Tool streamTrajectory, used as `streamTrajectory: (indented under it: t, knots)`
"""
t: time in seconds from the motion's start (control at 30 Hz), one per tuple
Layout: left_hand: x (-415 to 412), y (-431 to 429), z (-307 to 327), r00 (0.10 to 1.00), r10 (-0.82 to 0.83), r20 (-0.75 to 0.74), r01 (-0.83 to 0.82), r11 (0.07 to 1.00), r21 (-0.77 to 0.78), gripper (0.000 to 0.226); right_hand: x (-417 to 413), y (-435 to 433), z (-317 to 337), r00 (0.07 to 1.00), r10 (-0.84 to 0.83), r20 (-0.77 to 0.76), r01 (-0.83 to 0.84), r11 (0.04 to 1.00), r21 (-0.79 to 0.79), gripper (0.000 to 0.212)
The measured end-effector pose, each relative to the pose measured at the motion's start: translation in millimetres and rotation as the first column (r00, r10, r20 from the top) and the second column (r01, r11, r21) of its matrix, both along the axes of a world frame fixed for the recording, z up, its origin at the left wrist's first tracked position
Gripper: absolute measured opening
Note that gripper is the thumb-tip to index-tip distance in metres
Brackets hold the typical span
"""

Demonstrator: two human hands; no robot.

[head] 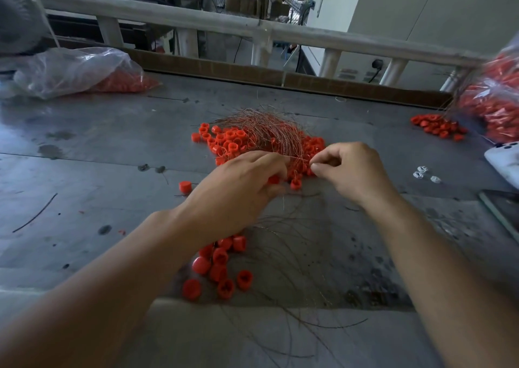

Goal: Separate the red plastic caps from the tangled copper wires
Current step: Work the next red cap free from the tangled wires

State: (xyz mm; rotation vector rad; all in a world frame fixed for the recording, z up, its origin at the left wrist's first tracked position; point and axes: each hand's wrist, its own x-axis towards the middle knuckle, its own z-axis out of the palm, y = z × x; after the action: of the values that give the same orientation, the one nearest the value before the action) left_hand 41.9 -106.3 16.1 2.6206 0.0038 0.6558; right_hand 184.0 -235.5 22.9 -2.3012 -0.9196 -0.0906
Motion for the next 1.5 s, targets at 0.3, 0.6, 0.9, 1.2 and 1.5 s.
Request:
streamTrajectory:
  t: [0.3,0.6,0.9,1.2,1.5]
  knots:
    - [-5,14,-6,0.989,0.128,-0.08,-0.132,0.99,-0.052,0.013,2,-9,18,0.992,-0.123,0.033,0.101,0.919,0.382,0.028]
    - [-12,14,16,0.989,0.131,0.073,-0.042,0.708,-0.705,0.021,-18,-6,26,0.994,-0.05,0.099,0.001,0.899,0.438,0.028]
    - [-14,8,16,0.993,0.116,-0.007,-0.078,0.625,-0.777,0.015,-35,-1,27,0.99,0.083,0.116,-0.126,0.891,0.436,0.029]
    - [-16,4,17,0.996,0.081,0.039,-0.023,0.646,-0.763,0.009,-35,-2,27,0.989,0.044,0.14,-0.102,0.896,0.433,0.025]
    - [-17,7,17,0.999,0.052,-0.008,-0.039,0.641,-0.766,0.023,-44,-1,28,0.966,0.214,0.144,-0.252,0.898,0.361,0.017]
